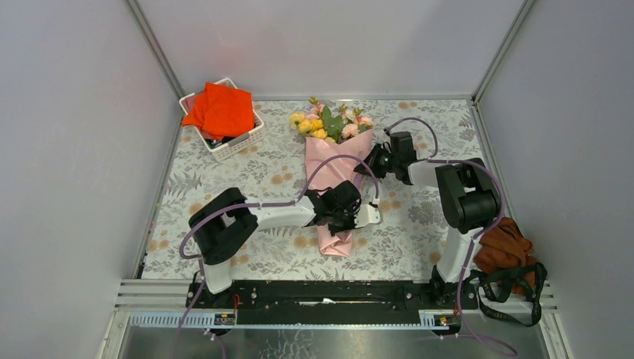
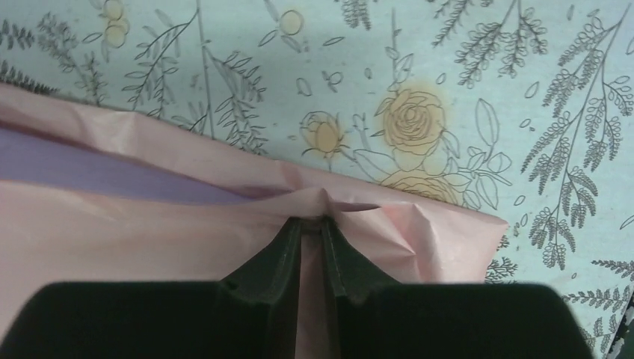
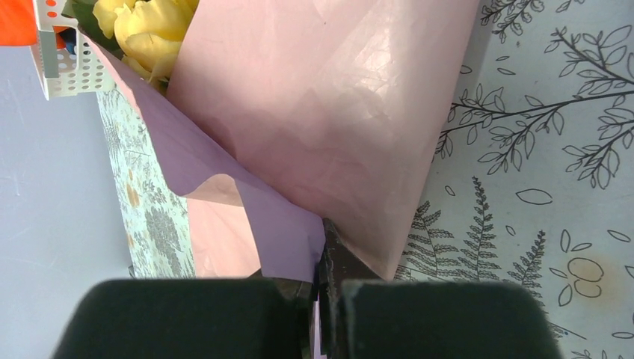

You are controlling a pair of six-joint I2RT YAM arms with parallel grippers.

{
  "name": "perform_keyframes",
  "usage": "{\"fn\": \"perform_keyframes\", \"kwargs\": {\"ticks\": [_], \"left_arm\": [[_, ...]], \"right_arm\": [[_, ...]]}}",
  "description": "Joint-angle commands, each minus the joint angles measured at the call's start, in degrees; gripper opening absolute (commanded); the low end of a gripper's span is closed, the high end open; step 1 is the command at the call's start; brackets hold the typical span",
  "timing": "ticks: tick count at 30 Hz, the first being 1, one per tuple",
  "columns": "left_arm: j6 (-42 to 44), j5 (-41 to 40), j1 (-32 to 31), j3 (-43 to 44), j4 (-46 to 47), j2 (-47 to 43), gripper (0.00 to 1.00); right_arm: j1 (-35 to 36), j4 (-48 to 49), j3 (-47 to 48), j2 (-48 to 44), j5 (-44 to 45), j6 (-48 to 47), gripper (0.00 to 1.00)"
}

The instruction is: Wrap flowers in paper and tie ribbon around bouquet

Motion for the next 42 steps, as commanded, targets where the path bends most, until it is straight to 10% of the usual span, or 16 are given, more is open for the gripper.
{"fn": "perform_keyframes", "kwargs": {"ticks": [1, 12, 19, 42], "left_arm": [[2.7, 1.2, -2.4, -3.8, -3.2, -0.1, 0.24], [6.2, 16.3, -4.1, 13.7, -33.4, -5.5, 0.49], [4.2, 10.4, 7.5, 13.7, -25.5, -3.2, 0.02], [10.1, 10.0, -4.2, -2.8, -22.3, -6.0, 0.04]], "right_arm": [[-0.7, 3.5, 0.6, -0.1, 0.6, 0.3, 0.00], [-0.8, 3.2, 0.8, 0.3, 0.0, 0.1, 0.00], [-0.8, 2.9, 0.7, 0.2, -0.5, 0.1, 0.00], [-0.8, 2.3, 1.0, 0.8, 0.1, -0.5, 0.00]]}}
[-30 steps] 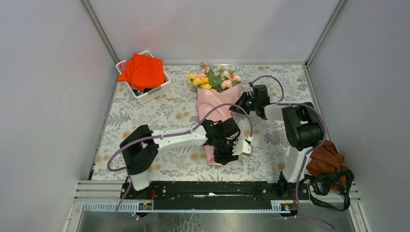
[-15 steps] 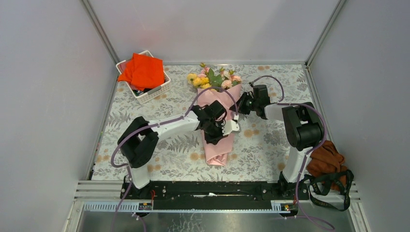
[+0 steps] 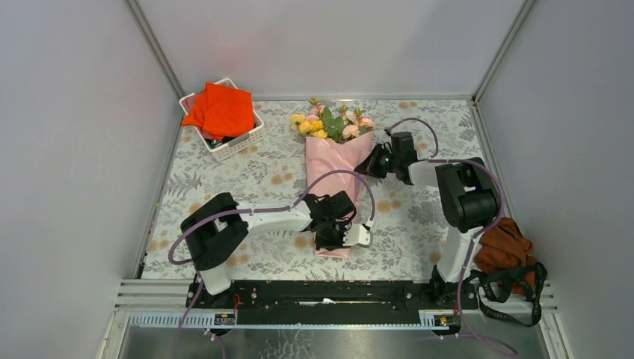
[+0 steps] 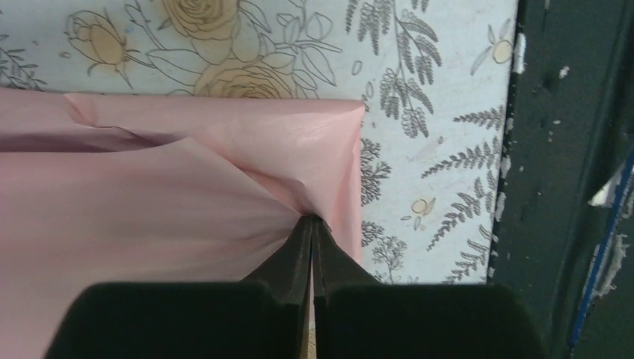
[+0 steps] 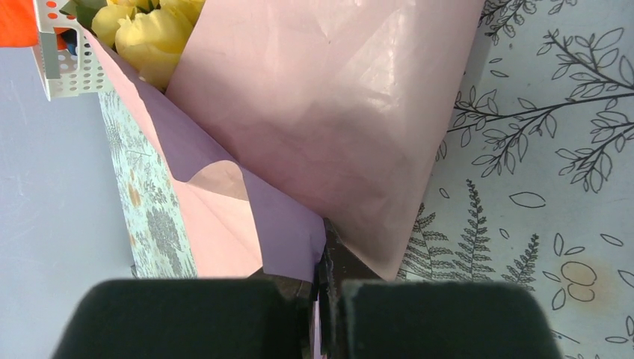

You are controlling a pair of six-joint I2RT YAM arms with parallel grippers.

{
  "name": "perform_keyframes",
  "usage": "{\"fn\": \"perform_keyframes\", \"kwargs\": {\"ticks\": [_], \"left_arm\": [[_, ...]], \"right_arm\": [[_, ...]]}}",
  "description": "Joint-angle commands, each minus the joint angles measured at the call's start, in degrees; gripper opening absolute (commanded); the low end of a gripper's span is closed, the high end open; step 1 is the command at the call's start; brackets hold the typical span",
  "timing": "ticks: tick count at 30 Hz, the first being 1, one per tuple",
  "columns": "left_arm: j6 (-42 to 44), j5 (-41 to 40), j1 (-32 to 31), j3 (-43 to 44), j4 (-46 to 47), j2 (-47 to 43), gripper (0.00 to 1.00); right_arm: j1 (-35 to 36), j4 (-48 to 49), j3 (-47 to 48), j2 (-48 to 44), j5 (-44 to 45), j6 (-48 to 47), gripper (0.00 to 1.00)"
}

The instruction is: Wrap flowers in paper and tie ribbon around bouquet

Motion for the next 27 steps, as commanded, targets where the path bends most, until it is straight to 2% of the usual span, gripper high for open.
{"fn": "perform_keyframes", "kwargs": {"ticks": [1, 5, 7, 9, 12, 16, 19, 22, 27], "left_arm": [[2.5, 4.7, -1.2, 1.4, -8.7, -3.5, 0.06], [8.1, 12.4, -0.5, 10.9, -21.2, -5.8, 0.18], [9.1, 15.0, 2.3, 14.2, -22.7, -5.4, 0.20], [6.0, 15.1, 6.6, 15.0, -17.8, -4.4, 0.21], [-4.8, 7.8, 10.8, 14.8, -2.6, -1.1, 0.22], [-6.0, -6.9, 8.6, 10.7, 12.3, 2.3, 0.37], [-4.0, -11.6, 4.7, 5.7, 21.1, 2.4, 0.52], [-1.2, -12.3, 2.0, 2.0, 24.7, 2.9, 0.59], [0.7, -12.9, 0.6, -1.0, 23.1, 5.3, 0.59]], "right_arm": [[-0.4, 1.7, 1.1, 0.4, 0.3, -0.6, 0.00], [-0.4, 1.2, 1.3, 0.4, 0.3, -1.1, 0.00], [-0.4, 1.1, 1.3, 0.2, 0.3, -1.2, 0.00], [-0.4, 1.1, 1.2, 0.0, 0.3, -1.2, 0.00], [-0.4, 1.0, 1.1, -0.2, 0.3, -1.3, 0.00], [-0.4, 1.1, 0.9, -0.7, 0.2, -1.1, 0.01], [-0.4, 1.1, 0.5, -1.5, 0.7, -1.3, 0.04], [-0.4, -0.8, 0.6, -2.9, 2.1, -2.5, 0.13], [-0.7, -11.0, 1.2, -7.9, 6.7, -7.6, 0.55]]}}
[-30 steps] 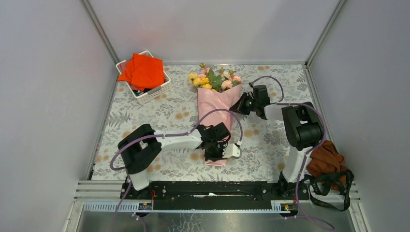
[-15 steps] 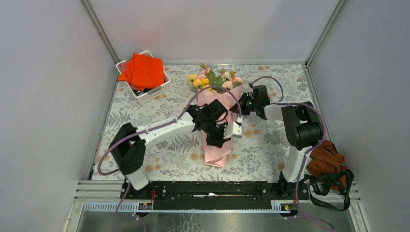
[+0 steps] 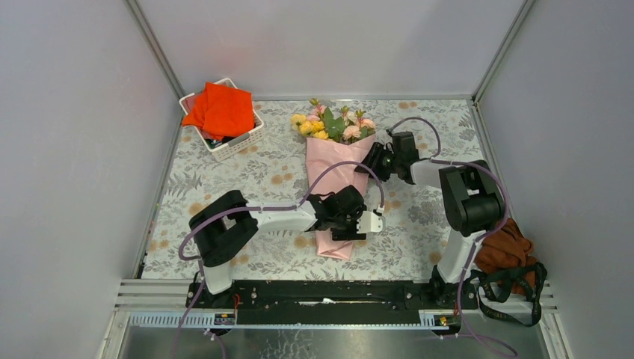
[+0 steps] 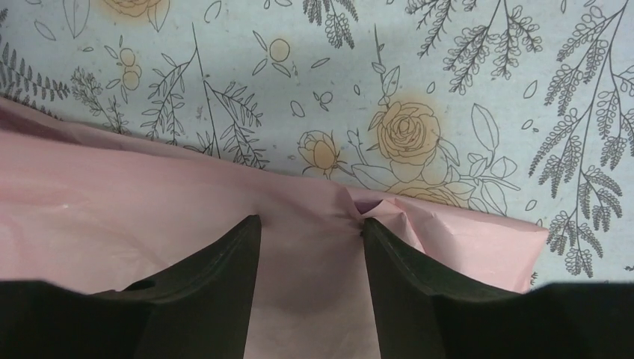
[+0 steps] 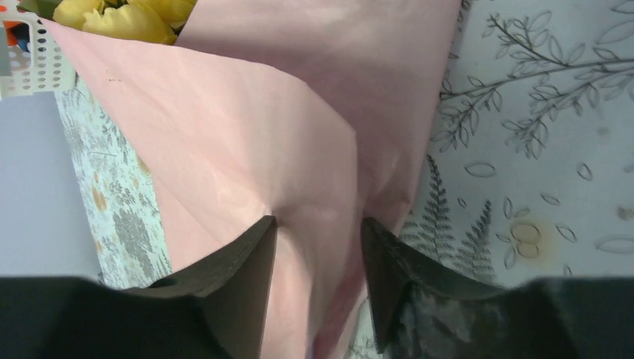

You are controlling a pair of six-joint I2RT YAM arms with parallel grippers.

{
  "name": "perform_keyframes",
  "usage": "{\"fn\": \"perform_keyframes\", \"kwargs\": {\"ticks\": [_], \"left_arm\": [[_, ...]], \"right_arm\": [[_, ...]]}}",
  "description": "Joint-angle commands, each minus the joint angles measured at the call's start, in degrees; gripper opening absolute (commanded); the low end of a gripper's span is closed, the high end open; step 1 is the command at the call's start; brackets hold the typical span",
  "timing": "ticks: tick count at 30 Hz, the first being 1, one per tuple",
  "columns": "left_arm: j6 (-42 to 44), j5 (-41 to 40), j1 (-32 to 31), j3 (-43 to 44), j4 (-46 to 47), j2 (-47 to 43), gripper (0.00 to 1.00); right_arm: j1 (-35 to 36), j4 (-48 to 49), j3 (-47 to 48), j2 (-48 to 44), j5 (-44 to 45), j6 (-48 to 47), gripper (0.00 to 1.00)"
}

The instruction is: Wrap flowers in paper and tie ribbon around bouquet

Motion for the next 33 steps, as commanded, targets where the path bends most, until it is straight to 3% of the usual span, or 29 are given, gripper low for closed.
{"fn": "perform_keyframes", "kwargs": {"ticks": [1, 3, 6, 16, 18, 20, 22, 25, 26, 30, 31, 33], "left_arm": [[2.1, -2.3, 0.1, -2.4, 4.6, 2.1, 0.59], [2.3, -1.1, 0.0, -3.4, 4.3, 2.0, 0.59], [3.0, 0.0, -0.2, -4.4, 3.7, 1.8, 0.60], [2.7, -0.4, -0.5, -4.5, 3.0, 2.6, 0.62], [2.8, -0.4, -0.5, -4.5, 2.9, 2.6, 0.62], [2.8, -0.6, -0.5, -4.6, 2.8, 2.6, 0.62], [2.9, -0.6, -0.5, -4.9, 2.9, 2.3, 0.62], [2.7, -0.5, -0.5, -5.2, 2.9, 2.4, 0.62], [2.8, -0.5, -0.5, -5.2, 2.8, 2.5, 0.62], [2.6, -0.4, -0.5, -5.2, 2.6, 2.9, 0.62], [2.4, -0.2, -0.5, -5.2, 2.6, 2.9, 0.62], [2.5, -0.1, -0.5, -5.4, 2.6, 2.8, 0.62]], "right_arm": [[-0.9, -9.2, 0.7, -8.3, 6.0, -5.7, 0.64], [-1.7, -10.9, -1.4, -11.0, 7.2, -6.1, 0.81], [-2.5, -12.0, -4.4, -13.0, 4.8, -6.3, 0.96], [-2.4, -4.9, -3.7, -4.8, -5.6, -3.7, 1.00], [-2.1, -3.5, -2.5, -1.9, -6.9, -2.4, 0.96], [-2.1, -1.8, -2.4, -0.4, -7.3, -1.4, 0.86], [-2.1, -0.2, -2.7, 0.1, -7.4, -0.9, 0.64], [-2.1, -0.9, -2.6, -0.5, -6.3, -1.3, 0.21], [-2.1, -1.8, -2.4, -1.1, -5.5, -1.8, 0.14], [-2.2, -7.0, -0.7, -3.2, -2.4, -4.6, 0.11], [-2.2, -8.8, -0.2, -4.1, -0.8, -5.2, 0.18], [-2.4, -13.2, 0.8, -6.2, 3.2, -6.4, 0.45]]}}
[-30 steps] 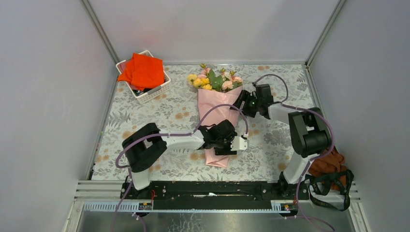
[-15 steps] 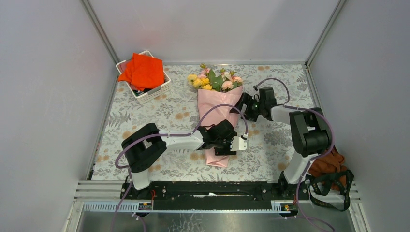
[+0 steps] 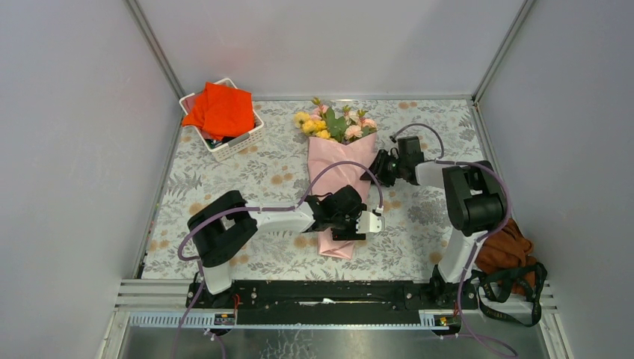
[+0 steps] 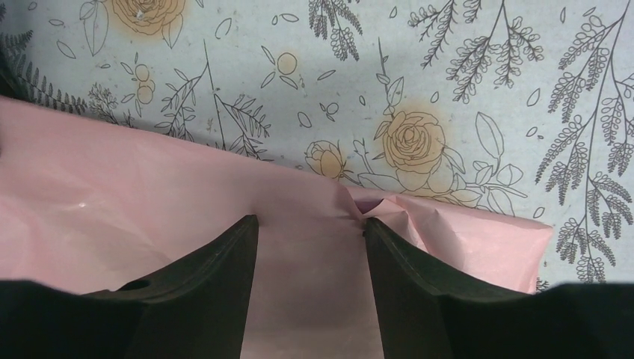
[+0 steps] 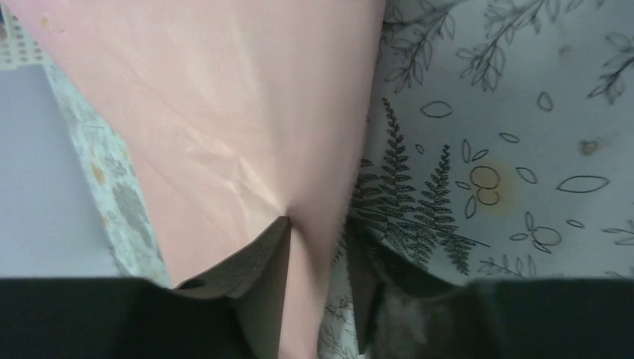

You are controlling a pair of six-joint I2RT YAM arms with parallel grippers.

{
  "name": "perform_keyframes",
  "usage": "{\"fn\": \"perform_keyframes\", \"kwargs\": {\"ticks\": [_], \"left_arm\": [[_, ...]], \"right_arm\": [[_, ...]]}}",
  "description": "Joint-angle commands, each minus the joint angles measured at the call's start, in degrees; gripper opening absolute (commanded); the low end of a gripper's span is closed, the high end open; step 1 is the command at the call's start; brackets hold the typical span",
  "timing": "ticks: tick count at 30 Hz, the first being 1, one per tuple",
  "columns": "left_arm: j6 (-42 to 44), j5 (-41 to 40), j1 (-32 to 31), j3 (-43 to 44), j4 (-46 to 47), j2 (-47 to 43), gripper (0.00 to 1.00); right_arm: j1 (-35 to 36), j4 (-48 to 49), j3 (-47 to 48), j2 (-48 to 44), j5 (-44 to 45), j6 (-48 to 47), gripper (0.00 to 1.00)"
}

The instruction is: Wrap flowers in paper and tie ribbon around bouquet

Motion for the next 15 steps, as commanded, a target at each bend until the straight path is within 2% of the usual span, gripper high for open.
{"fn": "perform_keyframes", "kwargs": {"ticks": [1, 4, 6, 7, 9, 12, 15], "left_arm": [[0.9, -0.3, -0.2, -3.2, -2.1, 3.2, 0.62], [0.7, 0.0, -0.2, -3.4, -2.1, 3.1, 0.62], [0.5, 0.3, -0.2, -3.6, -1.9, 2.7, 0.62], [0.3, 0.6, -0.2, -3.6, -2.0, 2.4, 0.62], [0.0, 1.3, -0.2, -3.7, -2.0, 1.9, 0.62], [-0.5, 2.5, -0.2, -3.4, -2.2, 1.6, 0.62], [-0.8, 2.7, -0.2, -3.2, -2.2, 1.6, 0.62]], "right_arm": [[-0.1, -9.8, 3.2, -7.2, 9.4, -3.9, 0.55], [-1.2, -16.1, 0.9, -14.9, 22.6, -3.3, 0.74], [-2.0, -18.7, -2.4, -22.0, 35.9, -1.0, 0.86], [-2.1, -20.0, -4.3, -25.6, 44.3, 2.7, 0.96], [-2.5, -26.1, -6.9, -31.8, 59.2, 11.9, 1.00], [-3.2, -44.2, -8.5, -38.6, 76.5, 33.3, 1.00], [-9.0, -59.3, -9.3, -40.8, 79.8, 48.3, 1.00]]}}
